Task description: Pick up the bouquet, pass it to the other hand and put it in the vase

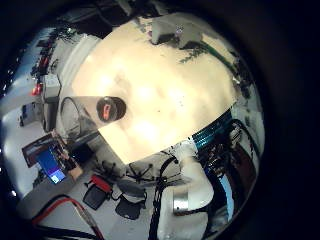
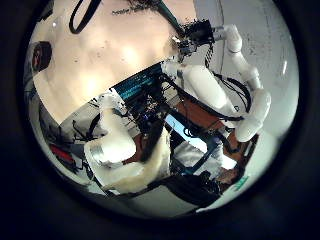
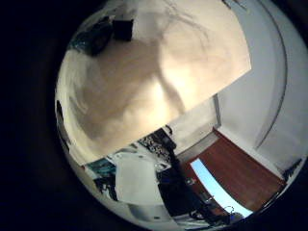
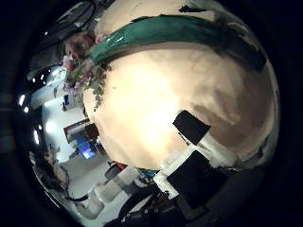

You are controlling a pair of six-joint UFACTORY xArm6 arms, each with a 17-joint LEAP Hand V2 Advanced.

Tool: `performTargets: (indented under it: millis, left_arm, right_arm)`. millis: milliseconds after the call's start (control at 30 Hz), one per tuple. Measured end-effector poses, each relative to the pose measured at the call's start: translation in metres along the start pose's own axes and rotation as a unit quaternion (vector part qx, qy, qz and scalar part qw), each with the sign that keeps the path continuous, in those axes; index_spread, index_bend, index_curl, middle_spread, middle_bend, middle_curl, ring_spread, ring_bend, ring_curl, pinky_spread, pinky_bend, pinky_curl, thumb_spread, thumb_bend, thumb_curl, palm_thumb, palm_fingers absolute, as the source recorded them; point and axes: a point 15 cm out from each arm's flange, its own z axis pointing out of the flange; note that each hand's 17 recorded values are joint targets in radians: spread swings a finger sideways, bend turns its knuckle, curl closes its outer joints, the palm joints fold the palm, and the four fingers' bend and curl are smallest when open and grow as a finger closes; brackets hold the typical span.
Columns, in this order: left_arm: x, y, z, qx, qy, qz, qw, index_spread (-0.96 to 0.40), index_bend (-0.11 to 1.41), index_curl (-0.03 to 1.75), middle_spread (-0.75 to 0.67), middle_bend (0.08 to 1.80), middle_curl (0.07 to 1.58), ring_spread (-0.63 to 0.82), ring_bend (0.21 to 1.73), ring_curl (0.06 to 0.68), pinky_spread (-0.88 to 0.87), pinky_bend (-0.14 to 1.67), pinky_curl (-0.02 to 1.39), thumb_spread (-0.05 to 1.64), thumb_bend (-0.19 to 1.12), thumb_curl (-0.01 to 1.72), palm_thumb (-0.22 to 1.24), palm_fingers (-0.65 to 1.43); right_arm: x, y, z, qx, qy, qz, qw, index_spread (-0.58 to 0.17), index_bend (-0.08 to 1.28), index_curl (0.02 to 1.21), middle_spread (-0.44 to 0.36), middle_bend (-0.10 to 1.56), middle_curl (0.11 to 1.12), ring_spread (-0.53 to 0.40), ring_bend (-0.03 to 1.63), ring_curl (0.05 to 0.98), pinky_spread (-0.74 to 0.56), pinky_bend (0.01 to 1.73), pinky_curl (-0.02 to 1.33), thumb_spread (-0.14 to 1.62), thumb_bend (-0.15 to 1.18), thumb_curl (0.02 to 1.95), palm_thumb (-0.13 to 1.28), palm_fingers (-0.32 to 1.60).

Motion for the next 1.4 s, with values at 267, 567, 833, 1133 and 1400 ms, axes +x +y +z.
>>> performTargets:
  millis: [267, 567, 833, 1133, 1400]
  left_arm:
    - [0.001, 0.002, 0.000, 0.000, 0.001, -0.005, 1.0000, -0.04, 0.18, 0.36, 0.32, 0.18, 0.29, 0.53, 0.47, 0.202, 0.50, 0.27, 0.32, 1.18, -0.02, 0.28, 0.20, 0.13]
    - [0.004, 0.005, 0.000, 0.001, 0.004, -0.010, 0.9999, -0.04, 0.18, 0.36, 0.32, 0.18, 0.29, 0.53, 0.46, 0.203, 0.50, 0.27, 0.32, 1.19, -0.02, 0.28, 0.20, 0.13]
    - [0.006, 0.009, 0.003, -0.001, 0.005, -0.018, 0.9998, -0.04, 0.18, 0.36, 0.32, 0.18, 0.29, 0.53, 0.46, 0.203, 0.50, 0.27, 0.32, 1.19, -0.02, 0.28, 0.20, 0.13]
    - [0.015, 0.011, 0.002, 0.000, 0.004, -0.024, 0.9997, -0.04, 0.18, 0.36, 0.32, 0.18, 0.29, 0.53, 0.46, 0.203, 0.50, 0.27, 0.32, 1.19, -0.02, 0.28, 0.20, 0.13]
    - [0.016, 0.017, 0.003, 0.000, 0.004, -0.029, 0.9996, -0.04, 0.18, 0.36, 0.32, 0.18, 0.29, 0.53, 0.46, 0.204, 0.50, 0.27, 0.32, 1.19, -0.02, 0.28, 0.20, 0.13]
  right_arm:
    - [-0.002, -0.006, -0.019, 0.028, 0.002, -0.011, 1.000, -0.196, 0.28, 0.48, 0.035, 0.60, 0.44, -0.039, 0.99, 0.350, 0.21, 0.84, 0.41, 1.02, -0.03, 0.45, 0.67, 0.30]
    - [-0.017, -0.008, -0.068, 0.052, 0.003, -0.037, 0.998, -0.237, 0.32, 0.49, 0.005, 0.57, 0.43, -0.027, 0.87, 0.312, 0.26, 0.73, 0.36, 0.99, -0.03, 0.46, 0.69, 0.20]
    - [-0.025, -0.014, -0.073, 0.055, 0.007, -0.054, 0.997, -0.258, 0.26, 0.45, 0.006, 0.50, 0.40, 0.008, 0.78, 0.265, 0.33, 0.65, 0.30, 0.98, -0.03, 0.46, 0.70, 0.21]
    - [-0.026, -0.032, -0.045, 0.038, 0.009, -0.059, 0.998, -0.270, 0.22, 0.43, -0.011, 0.44, 0.38, -0.007, 0.75, 0.247, 0.28, 0.59, 0.26, 0.98, -0.03, 0.46, 0.72, 0.28]
    - [-0.034, -0.044, -0.023, 0.029, 0.015, -0.067, 0.997, -0.265, 0.19, 0.42, -0.038, 0.43, 0.38, -0.063, 0.79, 0.253, 0.21, 0.55, 0.23, 0.98, -0.02, 0.46, 0.74, 0.38]
